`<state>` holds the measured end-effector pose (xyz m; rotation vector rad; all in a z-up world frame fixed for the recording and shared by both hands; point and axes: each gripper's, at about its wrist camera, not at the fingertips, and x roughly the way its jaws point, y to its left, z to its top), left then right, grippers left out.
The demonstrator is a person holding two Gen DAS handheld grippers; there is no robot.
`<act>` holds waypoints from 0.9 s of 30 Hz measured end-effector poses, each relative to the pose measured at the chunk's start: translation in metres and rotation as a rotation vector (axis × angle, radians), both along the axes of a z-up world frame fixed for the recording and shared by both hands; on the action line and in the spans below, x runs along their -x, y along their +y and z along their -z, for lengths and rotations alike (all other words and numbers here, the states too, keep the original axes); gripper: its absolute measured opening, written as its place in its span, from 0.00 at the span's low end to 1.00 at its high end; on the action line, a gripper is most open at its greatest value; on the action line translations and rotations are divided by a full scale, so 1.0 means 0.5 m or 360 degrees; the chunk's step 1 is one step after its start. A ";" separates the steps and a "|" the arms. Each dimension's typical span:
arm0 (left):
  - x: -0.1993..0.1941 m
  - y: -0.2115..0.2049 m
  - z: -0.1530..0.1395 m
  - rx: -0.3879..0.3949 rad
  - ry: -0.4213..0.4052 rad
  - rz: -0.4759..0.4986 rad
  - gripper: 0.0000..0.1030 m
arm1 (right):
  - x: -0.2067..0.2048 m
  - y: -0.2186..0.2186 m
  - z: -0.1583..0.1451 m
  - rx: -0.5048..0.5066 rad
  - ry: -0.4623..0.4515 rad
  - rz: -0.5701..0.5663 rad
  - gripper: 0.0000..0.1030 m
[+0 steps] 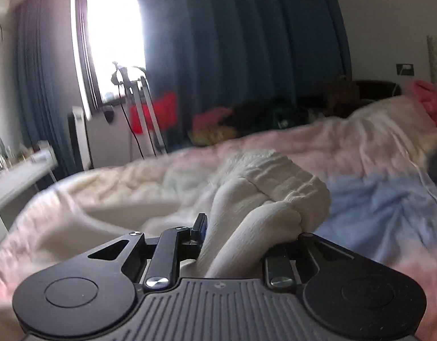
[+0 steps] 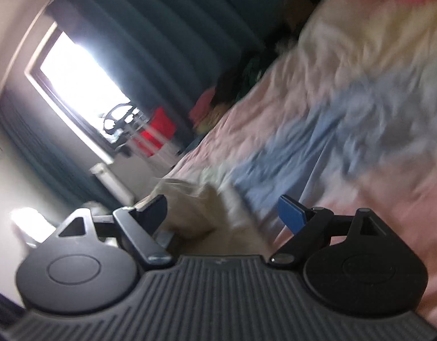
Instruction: Fold clothes
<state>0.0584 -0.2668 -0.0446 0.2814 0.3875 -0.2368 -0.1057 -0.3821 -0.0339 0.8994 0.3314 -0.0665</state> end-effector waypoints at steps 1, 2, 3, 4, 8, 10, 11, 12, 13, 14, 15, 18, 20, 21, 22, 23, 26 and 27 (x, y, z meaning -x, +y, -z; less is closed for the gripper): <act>-0.003 0.005 0.003 -0.0025 0.0019 0.0023 0.24 | -0.005 -0.001 0.009 -0.0080 -0.0014 -0.0057 0.85; -0.005 0.010 0.005 -0.0049 0.0038 0.0047 0.28 | -0.009 0.001 0.017 -0.0155 -0.0034 -0.0107 0.85; -0.008 0.016 0.007 -0.0073 0.0058 0.0069 0.39 | -0.014 0.004 0.023 -0.0226 -0.0054 -0.0150 0.85; -0.012 0.030 0.003 -0.0073 0.0094 0.0078 0.46 | -0.021 0.009 0.027 -0.0268 -0.0063 -0.0184 0.85; -0.007 0.140 -0.020 0.0071 0.0219 0.0095 0.72 | -0.044 0.030 0.039 -0.0353 -0.0061 -0.0260 0.84; -0.002 0.203 -0.034 0.0159 0.0277 0.0096 0.73 | -0.052 0.038 0.048 -0.0394 -0.0055 -0.0275 0.84; 0.013 0.233 -0.047 0.0210 0.0292 0.0101 0.73 | -0.055 0.043 0.052 -0.0414 -0.0052 -0.0283 0.84; 0.035 0.268 -0.053 0.0257 0.0297 0.0100 0.75 | -0.059 0.047 0.056 -0.0434 -0.0049 -0.0290 0.84; 0.057 0.292 -0.061 0.0314 0.0298 0.0086 0.77 | -0.063 0.051 0.060 -0.0454 -0.0046 -0.0297 0.84; 0.078 0.317 -0.069 0.0371 0.0298 0.0073 0.79 | -0.067 0.057 0.062 -0.0444 -0.0036 -0.0296 0.84; 0.082 0.338 -0.070 0.0424 0.0306 0.0054 0.80 | -0.070 0.064 0.061 -0.0413 -0.0023 -0.0289 0.84; 0.141 0.386 -0.085 0.0523 0.0291 0.0021 0.80 | -0.096 0.084 0.075 -0.0475 -0.0015 -0.0332 0.84; 0.152 0.418 -0.093 0.0589 0.0269 0.0002 0.80 | -0.124 0.100 0.085 -0.0521 0.0001 -0.0367 0.84; 0.154 0.434 -0.095 0.0632 0.0259 -0.0009 0.80 | -0.138 0.108 0.086 -0.0517 0.0009 -0.0378 0.84; 0.149 0.449 -0.096 0.0660 0.0249 -0.0035 0.80 | -0.153 0.116 0.085 -0.0503 0.0017 -0.0384 0.84; 0.145 0.465 -0.098 0.0689 0.0240 -0.0060 0.80 | -0.168 0.123 0.083 -0.0482 0.0024 -0.0386 0.83; 0.125 0.513 -0.117 0.0792 0.0231 -0.0134 0.80 | -0.205 0.139 0.066 -0.0323 0.0087 -0.0337 0.64; 0.120 0.524 -0.119 0.0816 0.0241 -0.0149 0.80 | -0.214 0.145 0.058 -0.0216 0.0122 -0.0303 0.57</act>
